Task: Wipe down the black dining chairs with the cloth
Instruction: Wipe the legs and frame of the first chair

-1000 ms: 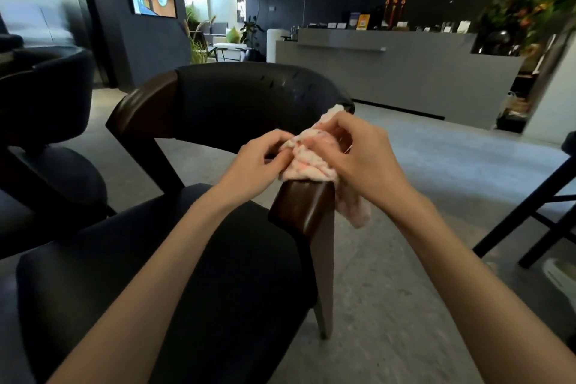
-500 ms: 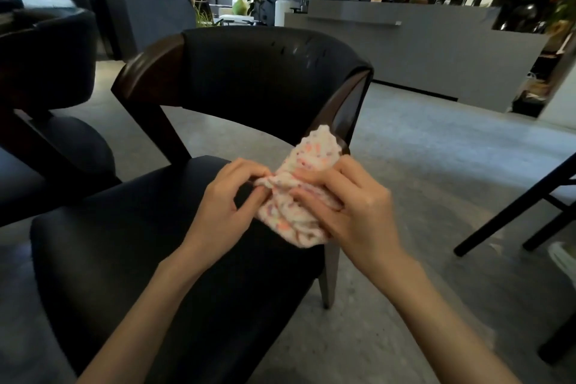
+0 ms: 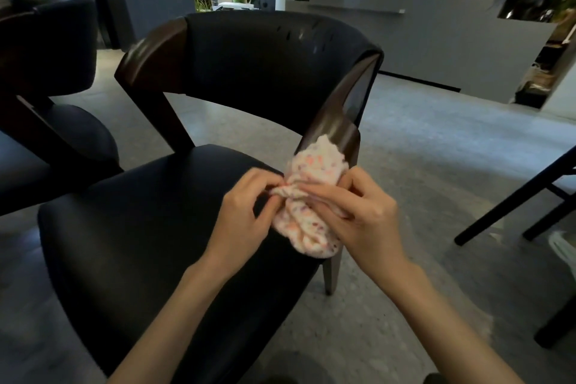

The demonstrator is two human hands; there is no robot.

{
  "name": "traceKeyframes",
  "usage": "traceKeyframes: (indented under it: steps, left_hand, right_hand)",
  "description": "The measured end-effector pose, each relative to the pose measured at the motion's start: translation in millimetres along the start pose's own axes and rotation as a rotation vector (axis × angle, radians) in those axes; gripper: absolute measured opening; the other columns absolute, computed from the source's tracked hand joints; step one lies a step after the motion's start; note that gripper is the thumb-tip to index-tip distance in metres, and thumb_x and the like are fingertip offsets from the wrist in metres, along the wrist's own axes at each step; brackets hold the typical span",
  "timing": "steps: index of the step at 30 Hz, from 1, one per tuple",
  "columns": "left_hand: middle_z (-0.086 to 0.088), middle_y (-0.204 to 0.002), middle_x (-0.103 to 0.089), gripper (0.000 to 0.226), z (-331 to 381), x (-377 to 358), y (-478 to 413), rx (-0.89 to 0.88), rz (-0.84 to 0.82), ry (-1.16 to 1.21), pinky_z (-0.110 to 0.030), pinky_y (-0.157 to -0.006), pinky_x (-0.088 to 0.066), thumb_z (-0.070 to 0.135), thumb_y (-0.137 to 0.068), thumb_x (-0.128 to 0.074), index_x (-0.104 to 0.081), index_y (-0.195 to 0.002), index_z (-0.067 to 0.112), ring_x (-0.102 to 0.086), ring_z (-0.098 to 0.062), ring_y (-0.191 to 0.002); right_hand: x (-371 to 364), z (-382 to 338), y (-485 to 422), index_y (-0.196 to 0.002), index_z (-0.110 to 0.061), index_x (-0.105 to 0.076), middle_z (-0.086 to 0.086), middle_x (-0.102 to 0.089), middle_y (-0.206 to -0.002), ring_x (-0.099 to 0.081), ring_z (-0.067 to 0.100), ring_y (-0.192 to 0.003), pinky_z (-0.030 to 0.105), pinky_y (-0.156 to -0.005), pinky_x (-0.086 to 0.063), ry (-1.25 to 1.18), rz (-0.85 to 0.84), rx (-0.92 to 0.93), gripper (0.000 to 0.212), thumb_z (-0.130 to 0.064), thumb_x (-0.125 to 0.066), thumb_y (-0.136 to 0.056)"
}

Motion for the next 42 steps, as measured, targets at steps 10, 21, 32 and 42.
traceKeyframes:
  steps: [10, 21, 32, 42]
  left_hand:
    - [0.017, -0.108, -0.060, 0.022, 2.2, -30.4, 42.0, 0.201, -0.239, 0.232, -0.035, -0.091, -0.050, 0.017, -0.093, -0.058, -0.052, -0.093, 0.039, -0.057, -0.015, -0.110]
    - [0.011, -0.113, -0.063, 0.051, 9.7, -68.2, 67.9, 0.572, -0.403, 0.753, -0.020, -0.082, -0.052, 0.022, -0.084, -0.065, -0.029, -0.116, 0.038, -0.063, -0.005, -0.106]
    - [0.011, -0.099, -0.064, 0.046, -15.5, -65.2, 59.8, 0.573, -0.364, 0.415, -0.012, -0.067, -0.046, 0.053, -0.077, -0.058, -0.058, -0.119, 0.035, -0.060, 0.001, -0.083]
    - [0.009, -0.082, -0.063, 0.005, -4.1, -72.3, 54.4, 0.483, -0.180, 0.256, -0.020, -0.063, -0.046, 0.028, -0.085, -0.070, -0.065, -0.086, 0.029, -0.061, 0.000, -0.076]
  right_hand:
    - [-9.2, 59.9, 75.2, -0.110, -0.026, -0.050, -0.005, -0.069, -0.088, -0.066, 0.011, -0.078, 0.030, -0.066, -0.052, -0.544, -0.354, -0.735, 0.046, -0.048, -0.068, -0.074]
    - [29.1, 29.7, 54.2, -0.089, -0.038, -0.065, -0.021, -0.062, -0.064, -0.058, 0.001, -0.056, 0.014, -0.050, -0.038, -0.213, -0.262, -0.544, 0.015, -0.024, -0.063, -0.091]
    - [55.4, 64.3, 53.4, -0.060, -0.010, -0.064, 0.002, -0.063, -0.052, -0.047, 0.006, -0.042, 0.013, -0.046, -0.038, -0.295, -0.118, -0.842, 0.035, -0.025, -0.064, -0.091]
    - [35.0, 69.8, 65.8, -0.085, -0.007, -0.069, 0.007, -0.072, -0.072, -0.065, 0.012, -0.058, 0.021, -0.062, -0.056, -0.793, 0.118, -1.128, 0.020, -0.024, -0.061, -0.088]
Point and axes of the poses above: each hand's wrist, its own y-axis away from the middle knuckle, its own x-axis out of the back of the hand, z = x × y, the point moved 10 cm from there along -y, towards the middle knuckle
